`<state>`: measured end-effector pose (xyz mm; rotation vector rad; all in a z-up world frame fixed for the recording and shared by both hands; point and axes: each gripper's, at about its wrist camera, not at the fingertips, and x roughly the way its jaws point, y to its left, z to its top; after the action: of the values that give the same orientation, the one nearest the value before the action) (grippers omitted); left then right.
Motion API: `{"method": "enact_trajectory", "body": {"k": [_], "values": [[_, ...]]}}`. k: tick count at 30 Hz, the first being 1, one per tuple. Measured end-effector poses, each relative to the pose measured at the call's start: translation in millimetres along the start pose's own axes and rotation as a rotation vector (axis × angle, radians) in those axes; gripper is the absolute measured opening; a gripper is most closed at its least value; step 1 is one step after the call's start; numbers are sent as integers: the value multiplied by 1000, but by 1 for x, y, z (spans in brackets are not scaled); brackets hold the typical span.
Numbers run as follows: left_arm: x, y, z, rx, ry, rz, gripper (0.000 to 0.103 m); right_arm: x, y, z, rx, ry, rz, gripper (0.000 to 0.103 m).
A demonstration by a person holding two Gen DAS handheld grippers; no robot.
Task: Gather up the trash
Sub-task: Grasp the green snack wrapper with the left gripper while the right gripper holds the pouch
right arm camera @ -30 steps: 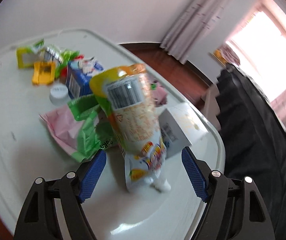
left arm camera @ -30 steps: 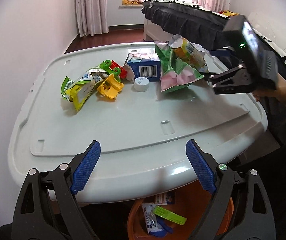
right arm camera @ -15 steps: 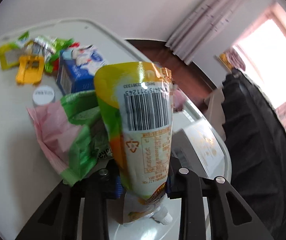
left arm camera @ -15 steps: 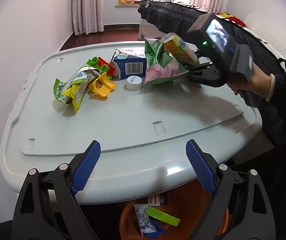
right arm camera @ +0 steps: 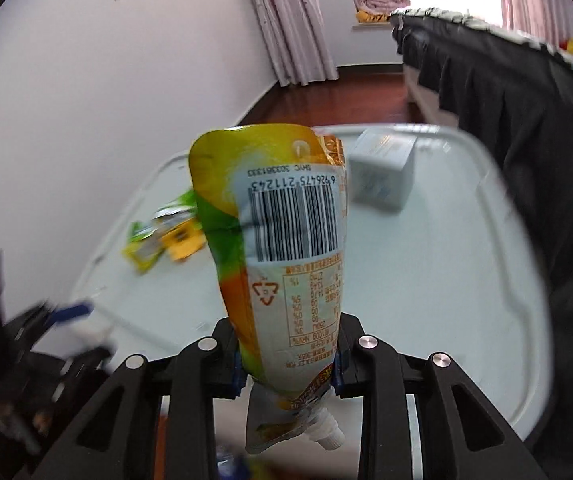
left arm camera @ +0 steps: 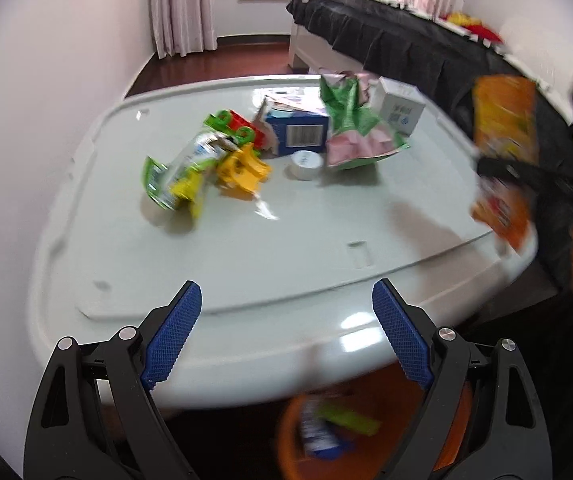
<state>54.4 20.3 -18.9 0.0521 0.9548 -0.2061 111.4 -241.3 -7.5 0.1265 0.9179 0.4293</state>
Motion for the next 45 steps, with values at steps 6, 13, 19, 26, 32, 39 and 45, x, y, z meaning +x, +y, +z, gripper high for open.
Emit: {"method": "enact_trajectory", "body": {"k": [6, 13, 19, 26, 32, 39, 45], "values": [[22, 29, 35, 135, 61, 75, 85, 14, 11, -30, 52, 41, 47, 30], [67, 60, 65, 223, 140, 154, 85, 1, 9, -31, 69, 5, 61, 31], [106, 59, 76, 334, 185, 191, 85, 1, 9, -24, 73, -9, 72, 31], [122, 69, 83, 278, 131, 142, 40, 6, 8, -20, 75, -4, 78, 31], [109, 88, 86, 172, 77, 172, 24, 8, 9, -15, 67, -5, 77, 31], [47, 81, 91, 60, -16, 172, 23, 7, 8, -14, 79, -13, 93, 31], [-4, 50, 75, -44, -52, 138, 23, -1, 12, -17, 68, -28, 104, 31]]}}
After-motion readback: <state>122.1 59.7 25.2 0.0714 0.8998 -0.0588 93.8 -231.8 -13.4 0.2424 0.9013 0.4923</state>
